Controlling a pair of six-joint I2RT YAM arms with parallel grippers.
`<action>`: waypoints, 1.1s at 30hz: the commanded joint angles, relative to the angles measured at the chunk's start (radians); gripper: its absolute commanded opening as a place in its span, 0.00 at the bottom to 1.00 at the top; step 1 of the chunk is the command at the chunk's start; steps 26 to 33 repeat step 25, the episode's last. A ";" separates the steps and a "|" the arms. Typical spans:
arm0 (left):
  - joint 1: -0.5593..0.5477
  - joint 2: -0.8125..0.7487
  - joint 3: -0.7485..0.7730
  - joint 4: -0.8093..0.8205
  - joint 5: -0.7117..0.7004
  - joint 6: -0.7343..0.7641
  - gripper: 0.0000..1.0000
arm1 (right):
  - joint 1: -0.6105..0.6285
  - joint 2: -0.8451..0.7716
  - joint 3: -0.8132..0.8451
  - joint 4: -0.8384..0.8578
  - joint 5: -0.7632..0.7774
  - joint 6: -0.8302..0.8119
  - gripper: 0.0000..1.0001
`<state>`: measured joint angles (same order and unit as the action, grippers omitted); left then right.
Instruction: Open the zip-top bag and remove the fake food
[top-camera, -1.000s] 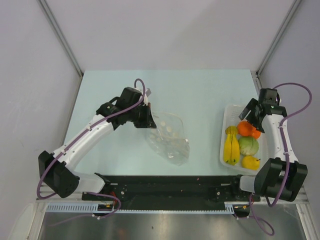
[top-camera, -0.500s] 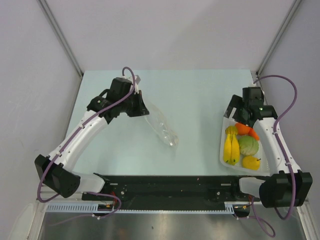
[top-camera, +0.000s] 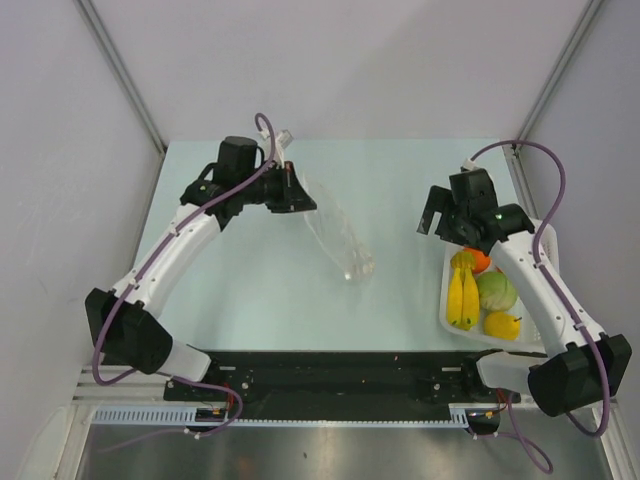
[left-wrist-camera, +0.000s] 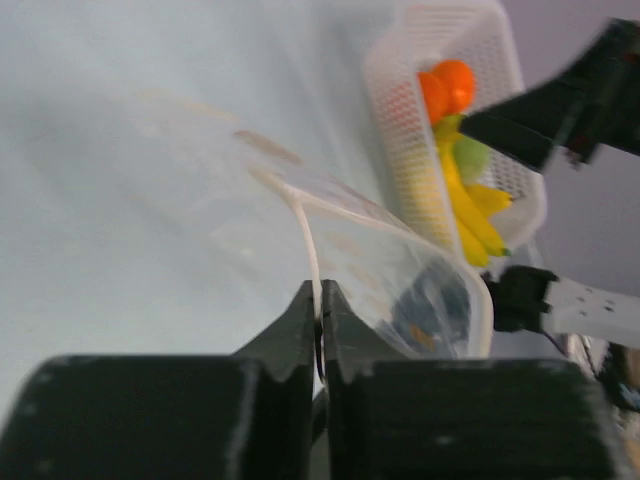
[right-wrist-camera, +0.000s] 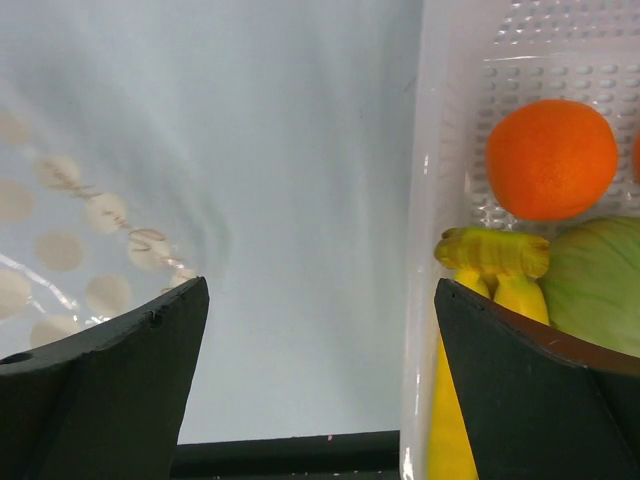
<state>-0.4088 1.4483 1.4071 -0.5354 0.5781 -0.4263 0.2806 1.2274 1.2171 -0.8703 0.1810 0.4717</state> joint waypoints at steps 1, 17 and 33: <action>0.077 -0.026 0.061 -0.185 -0.254 0.118 0.20 | 0.054 -0.009 0.061 -0.018 0.052 0.041 1.00; 0.088 -0.310 -0.061 -0.388 -0.818 0.133 1.00 | 0.334 -0.061 0.036 -0.033 0.098 0.229 1.00; 0.064 -0.473 -0.190 -0.217 -0.352 -0.001 0.99 | 0.396 -0.198 -0.051 0.045 -0.032 0.256 1.00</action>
